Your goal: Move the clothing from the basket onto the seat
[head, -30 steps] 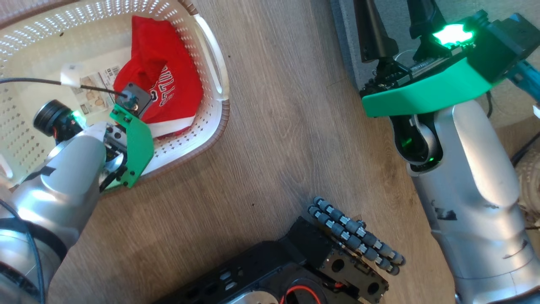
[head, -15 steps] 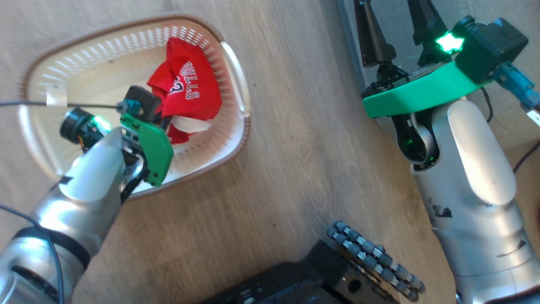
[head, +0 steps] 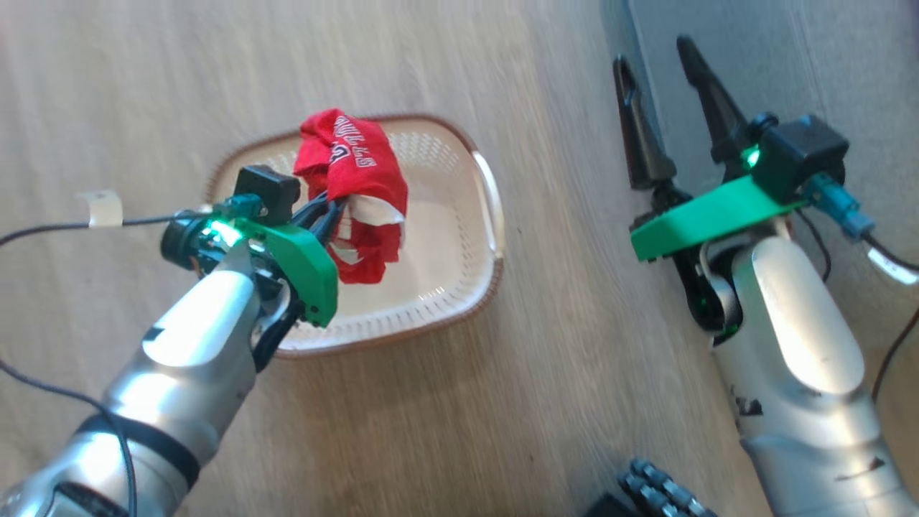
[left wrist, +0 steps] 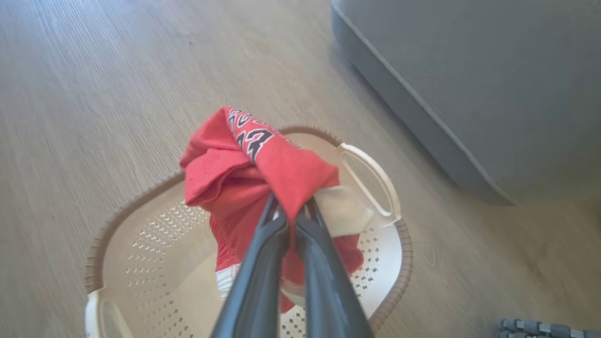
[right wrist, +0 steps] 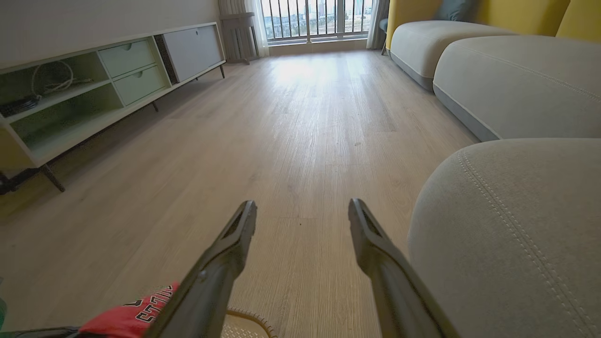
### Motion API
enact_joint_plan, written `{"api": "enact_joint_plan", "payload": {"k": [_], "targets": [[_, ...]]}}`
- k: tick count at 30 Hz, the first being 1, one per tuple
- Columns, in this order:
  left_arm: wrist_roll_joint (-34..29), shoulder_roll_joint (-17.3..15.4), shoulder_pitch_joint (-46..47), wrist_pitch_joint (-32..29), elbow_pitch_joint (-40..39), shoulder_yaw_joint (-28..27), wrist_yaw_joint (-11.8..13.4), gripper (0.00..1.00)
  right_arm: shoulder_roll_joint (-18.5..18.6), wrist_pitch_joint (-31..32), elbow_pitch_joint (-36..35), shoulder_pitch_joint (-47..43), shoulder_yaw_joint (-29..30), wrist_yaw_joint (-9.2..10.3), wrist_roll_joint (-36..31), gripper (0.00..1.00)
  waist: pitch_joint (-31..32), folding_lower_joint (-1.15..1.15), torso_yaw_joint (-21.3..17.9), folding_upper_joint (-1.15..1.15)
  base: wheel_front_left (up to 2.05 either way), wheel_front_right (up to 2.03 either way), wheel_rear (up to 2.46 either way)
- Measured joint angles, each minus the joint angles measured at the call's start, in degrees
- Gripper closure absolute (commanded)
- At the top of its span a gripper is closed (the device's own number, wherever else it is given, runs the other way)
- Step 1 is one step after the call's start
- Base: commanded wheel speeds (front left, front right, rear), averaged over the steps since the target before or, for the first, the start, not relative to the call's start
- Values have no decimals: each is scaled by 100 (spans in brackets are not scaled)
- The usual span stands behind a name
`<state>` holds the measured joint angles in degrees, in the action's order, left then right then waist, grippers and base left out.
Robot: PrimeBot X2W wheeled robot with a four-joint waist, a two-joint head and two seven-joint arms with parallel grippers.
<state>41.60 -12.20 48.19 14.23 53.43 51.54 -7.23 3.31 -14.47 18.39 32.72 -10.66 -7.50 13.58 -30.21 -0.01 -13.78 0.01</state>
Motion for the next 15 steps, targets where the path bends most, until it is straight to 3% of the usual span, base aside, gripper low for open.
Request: {"api": "enact_joint_plan", "payload": {"k": [15], "targets": [[-923, -2, -1350, 4, -1766, -1503, 165, 100, 82, 1, 388, -896, 146, 0, -59, 0, 1520, 0, 609, 0, 0, 0, 0]]}}
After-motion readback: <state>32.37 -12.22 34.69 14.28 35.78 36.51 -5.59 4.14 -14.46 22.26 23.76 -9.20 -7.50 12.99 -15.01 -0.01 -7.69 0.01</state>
